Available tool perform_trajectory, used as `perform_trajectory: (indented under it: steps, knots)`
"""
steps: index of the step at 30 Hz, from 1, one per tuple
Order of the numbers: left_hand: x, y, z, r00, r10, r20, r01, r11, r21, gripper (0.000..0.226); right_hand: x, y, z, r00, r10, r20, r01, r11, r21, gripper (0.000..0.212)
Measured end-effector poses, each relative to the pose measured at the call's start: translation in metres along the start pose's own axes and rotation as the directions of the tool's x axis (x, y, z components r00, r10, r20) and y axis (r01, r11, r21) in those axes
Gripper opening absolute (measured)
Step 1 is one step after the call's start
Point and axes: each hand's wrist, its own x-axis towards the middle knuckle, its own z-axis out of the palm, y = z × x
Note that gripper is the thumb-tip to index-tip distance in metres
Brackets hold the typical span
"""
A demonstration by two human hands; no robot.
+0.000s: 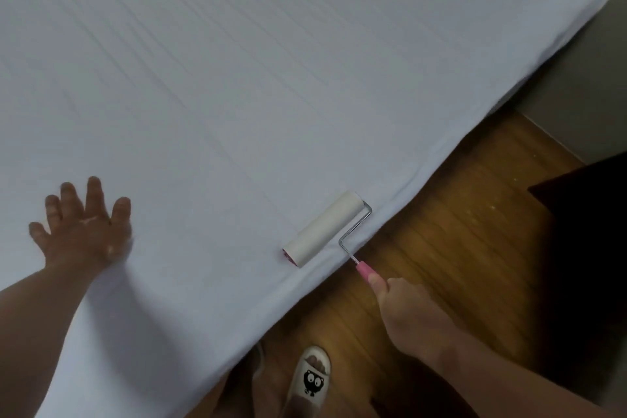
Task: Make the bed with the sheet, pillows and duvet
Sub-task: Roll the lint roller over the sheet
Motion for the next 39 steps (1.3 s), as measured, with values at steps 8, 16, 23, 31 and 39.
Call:
perform_trajectory:
  steps: [8,16,23,31,39]
  knots:
    - [0.001,0.000,-0.006,0.997,0.013,0.071,-0.018,0.997,0.070,0.078,-0.050,0.019,-0.020,0.996,-0.003,0.093,0.019,0.986,-0.164,0.036]
    - [0.019,-0.021,-0.016,0.976,0.120,-0.182,-0.105,0.990,0.089,0.040,-0.028,-0.124,-0.018,0.964,-0.253,0.082,0.262,0.954,-0.144,0.051]
    - [0.155,-0.115,-0.043,0.992,-0.019,-0.129,0.024,0.999,0.035,0.066,0.076,-0.344,0.012,0.903,-0.422,0.079,0.427,0.903,-0.057,0.070]
    - [0.309,-0.193,-0.063,0.994,-0.087,-0.061,0.087,0.996,0.001,0.081,0.213,-0.627,0.025,0.887,-0.459,-0.054,0.461,0.887,0.027,0.058]
    - [0.322,-0.195,-0.022,0.966,-0.001,-0.259,0.005,1.000,0.014,0.075,0.283,-0.796,0.035,0.952,-0.306,0.008,0.297,0.930,0.214,0.037]
